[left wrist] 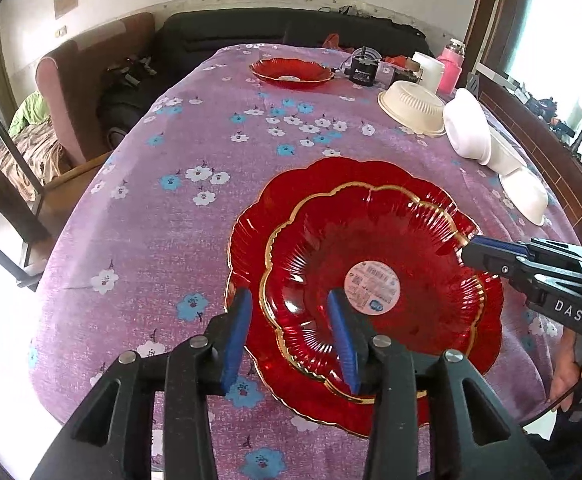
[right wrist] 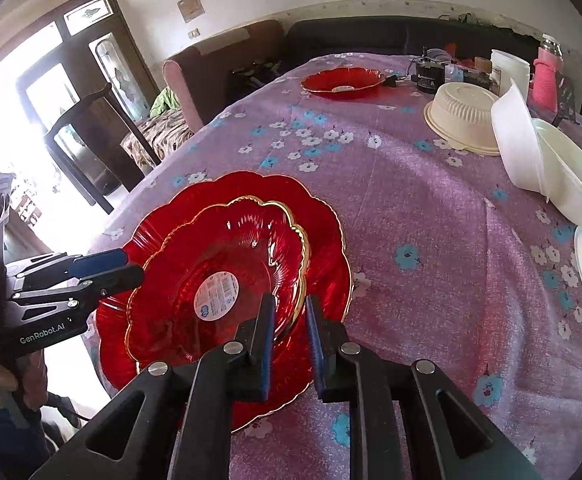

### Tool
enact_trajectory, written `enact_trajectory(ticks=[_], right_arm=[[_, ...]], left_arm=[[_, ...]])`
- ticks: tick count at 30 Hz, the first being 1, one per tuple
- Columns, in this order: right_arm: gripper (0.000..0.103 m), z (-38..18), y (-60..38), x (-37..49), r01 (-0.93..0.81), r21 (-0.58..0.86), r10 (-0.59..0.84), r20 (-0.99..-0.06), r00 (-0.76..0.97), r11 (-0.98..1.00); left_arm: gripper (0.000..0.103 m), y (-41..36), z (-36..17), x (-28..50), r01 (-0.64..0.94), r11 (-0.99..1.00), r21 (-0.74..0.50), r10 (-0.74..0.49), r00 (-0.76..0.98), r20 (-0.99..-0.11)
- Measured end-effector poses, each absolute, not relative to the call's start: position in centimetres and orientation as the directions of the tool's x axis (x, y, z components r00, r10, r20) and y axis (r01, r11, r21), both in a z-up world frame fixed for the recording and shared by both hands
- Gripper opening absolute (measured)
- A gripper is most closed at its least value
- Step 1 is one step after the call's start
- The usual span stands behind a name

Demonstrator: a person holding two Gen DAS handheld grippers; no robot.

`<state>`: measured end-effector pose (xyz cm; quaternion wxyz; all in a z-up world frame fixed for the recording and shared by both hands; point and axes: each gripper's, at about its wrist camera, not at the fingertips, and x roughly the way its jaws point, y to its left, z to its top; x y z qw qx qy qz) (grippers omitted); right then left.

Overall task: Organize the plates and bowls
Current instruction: 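Set the stacked plates down and open the left tool while the right tool moves to the bowls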

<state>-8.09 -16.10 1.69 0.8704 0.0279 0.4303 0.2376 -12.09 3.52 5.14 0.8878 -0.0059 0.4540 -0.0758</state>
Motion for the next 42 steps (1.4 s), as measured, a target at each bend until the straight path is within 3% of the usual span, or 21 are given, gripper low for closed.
enact_trajectory(ticks=[3,13,23,36,42], right_arm=[[0.019,2.0,-16.8,-8.1,-0.382,0.279,0.455,-0.721,0.523,0.881],[0.031,2.9,-19.4,-8.0,-0.329,0.339,0.471,-0.682,0.559,0.881],[0.037,2.9,-23.7,-7.5,-0.253,0.399,0.468,-0.661,0.586,0.881],[0.041,4.4,-36.0,-7.2,-0.032,0.505,0.38,-0.605,0.699,0.862],[0.078,5.5,-42.7,-7.7,0.139,0.397,0.158,-0.629,0.761,0.907]], left_arm=[[0.046,3.4,5.5,-12.3,0.131,0.988,-0.085,-0.147,0.583,-0.799],[0.047,2.4,6.5,-12.8,0.17,0.977,-0.125,-0.203,0.592,-0.78],[0.048,-0.8,6.8,-12.7,0.242,0.963,-0.119,-0.241,0.575,-0.782],[0.051,-4.4,7.7,-12.2,0.32,0.943,-0.096,-0.267,0.552,-0.79],[0.054,-6.7,7.4,-12.2,0.373,0.923,-0.089,-0.292,0.532,-0.795]])
